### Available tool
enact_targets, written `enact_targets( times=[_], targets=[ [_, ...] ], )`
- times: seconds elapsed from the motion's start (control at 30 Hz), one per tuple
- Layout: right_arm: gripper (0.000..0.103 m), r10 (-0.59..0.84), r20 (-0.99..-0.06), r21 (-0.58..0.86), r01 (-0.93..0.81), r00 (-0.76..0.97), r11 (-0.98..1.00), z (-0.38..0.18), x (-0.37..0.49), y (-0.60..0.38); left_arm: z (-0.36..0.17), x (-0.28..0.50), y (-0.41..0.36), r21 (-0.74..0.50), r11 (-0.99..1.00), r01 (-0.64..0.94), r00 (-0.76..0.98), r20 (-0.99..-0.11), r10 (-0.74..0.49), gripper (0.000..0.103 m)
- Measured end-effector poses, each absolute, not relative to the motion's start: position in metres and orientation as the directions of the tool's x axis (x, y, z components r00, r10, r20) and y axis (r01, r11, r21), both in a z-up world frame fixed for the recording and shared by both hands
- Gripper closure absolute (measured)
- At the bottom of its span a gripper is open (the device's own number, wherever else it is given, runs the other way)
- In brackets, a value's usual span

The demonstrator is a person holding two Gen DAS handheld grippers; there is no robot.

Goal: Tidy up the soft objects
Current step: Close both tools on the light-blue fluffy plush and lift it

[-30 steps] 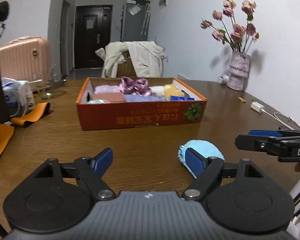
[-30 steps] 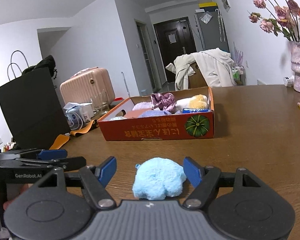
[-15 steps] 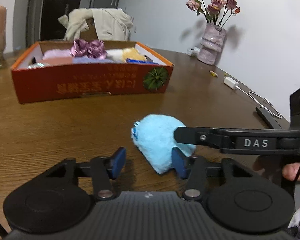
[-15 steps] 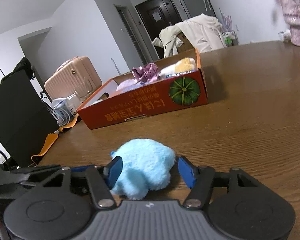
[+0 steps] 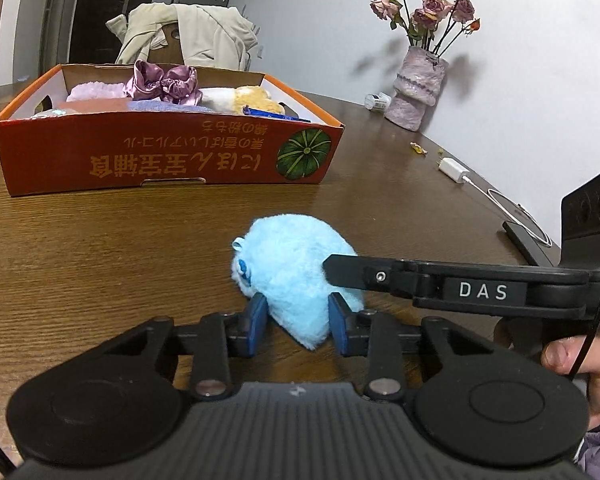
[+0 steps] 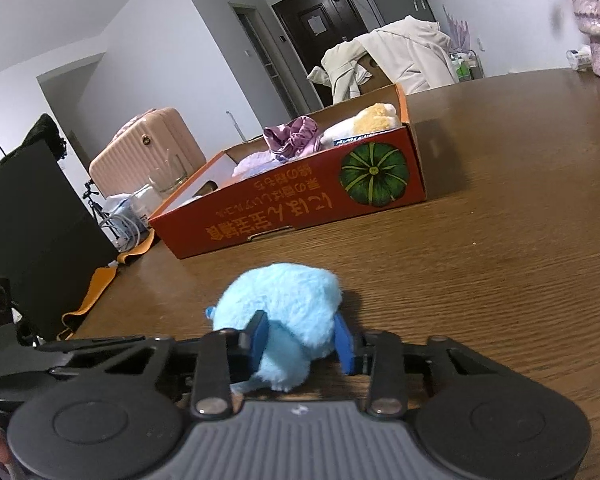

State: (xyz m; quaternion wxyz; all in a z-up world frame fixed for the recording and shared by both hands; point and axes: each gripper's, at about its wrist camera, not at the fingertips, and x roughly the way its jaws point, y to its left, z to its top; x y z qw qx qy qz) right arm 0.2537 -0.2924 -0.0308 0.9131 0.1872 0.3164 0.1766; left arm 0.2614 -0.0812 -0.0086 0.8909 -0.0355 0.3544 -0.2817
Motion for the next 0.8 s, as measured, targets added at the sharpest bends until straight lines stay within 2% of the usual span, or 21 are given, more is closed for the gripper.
enact_targets(
  times=[0.03,0.3,0.8],
  targets=[
    [0.079,0.432,-0.516,0.444,-0.2,0.74,0.873,-0.03,0.253,-0.292,-0.009,0.262,-0.081,-0.263,0.839,0.476,0.591,-0.611,-0.527,0.07],
    [0.08,0.422,-0.517,0.434,-0.197,0.745,0.879,-0.025,0.245,-0.288,-0.005,0.251,-0.076,-0.281,0.839,0.466,0.598,-0.598,-0.533,0.072],
    [0.08,0.4,-0.419,0.381,-0.242,0.815,0.892,0.023,0.19,-0.275,0.037,0.199,-0.062,-0.258,0.823,0.506,0.664,-0.493,-0.563,0.072]
  ],
)
